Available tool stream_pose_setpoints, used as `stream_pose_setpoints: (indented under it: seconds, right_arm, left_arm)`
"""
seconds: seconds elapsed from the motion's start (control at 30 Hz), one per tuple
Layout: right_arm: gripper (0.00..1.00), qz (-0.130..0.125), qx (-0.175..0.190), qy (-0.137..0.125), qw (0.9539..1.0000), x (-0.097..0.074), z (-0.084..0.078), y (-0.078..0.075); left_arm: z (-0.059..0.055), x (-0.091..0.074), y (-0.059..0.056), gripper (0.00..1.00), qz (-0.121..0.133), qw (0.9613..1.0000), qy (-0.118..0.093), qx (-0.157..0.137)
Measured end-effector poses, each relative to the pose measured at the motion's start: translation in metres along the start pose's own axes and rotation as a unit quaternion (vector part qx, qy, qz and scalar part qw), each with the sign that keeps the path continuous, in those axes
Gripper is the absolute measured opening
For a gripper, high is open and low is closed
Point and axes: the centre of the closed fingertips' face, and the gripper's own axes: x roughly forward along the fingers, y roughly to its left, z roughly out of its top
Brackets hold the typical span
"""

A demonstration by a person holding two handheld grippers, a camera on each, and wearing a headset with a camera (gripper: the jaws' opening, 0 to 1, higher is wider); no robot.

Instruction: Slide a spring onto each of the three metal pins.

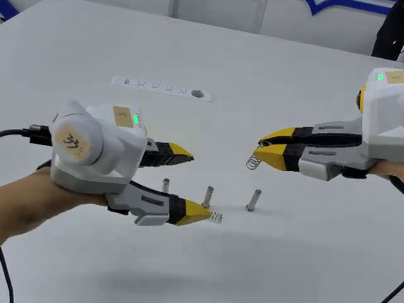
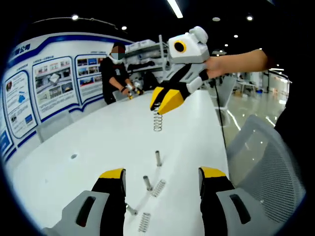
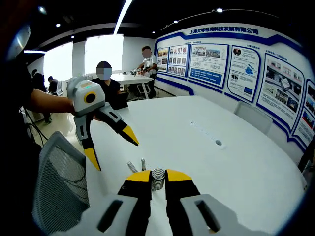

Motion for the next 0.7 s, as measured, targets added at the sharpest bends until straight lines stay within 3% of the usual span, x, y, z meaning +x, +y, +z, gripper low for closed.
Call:
stream_pose_setpoints:
  seconds: [0.13,0.4,0.5,0.7]
  right_arm:
    - [0.1,-0.017,0.017,0.018,0.9995,0.005,-0.018,-0.012]
    - [0.1,-0.038,0.018,0.058,0.9974,0.019,-0.054,-0.029]
    - [0.1,-0.053,0.025,0.057,0.9967,0.023,-0.061,-0.038]
    - [0.1,-0.053,0.042,0.066,0.9956,0.031,-0.074,-0.042]
  left_arm:
    - [-0.004,-0.006,0.008,0.65,0.013,0.9999,0.001,-0.009]
    - [-0.01,-0.018,0.019,0.72,0.03,0.9993,0.0,-0.021]
    - [-0.014,-0.022,0.02,0.74,0.034,0.999,0.003,-0.029]
    - [-0.024,-0.03,0.027,0.79,0.049,0.9978,0.015,-0.043]
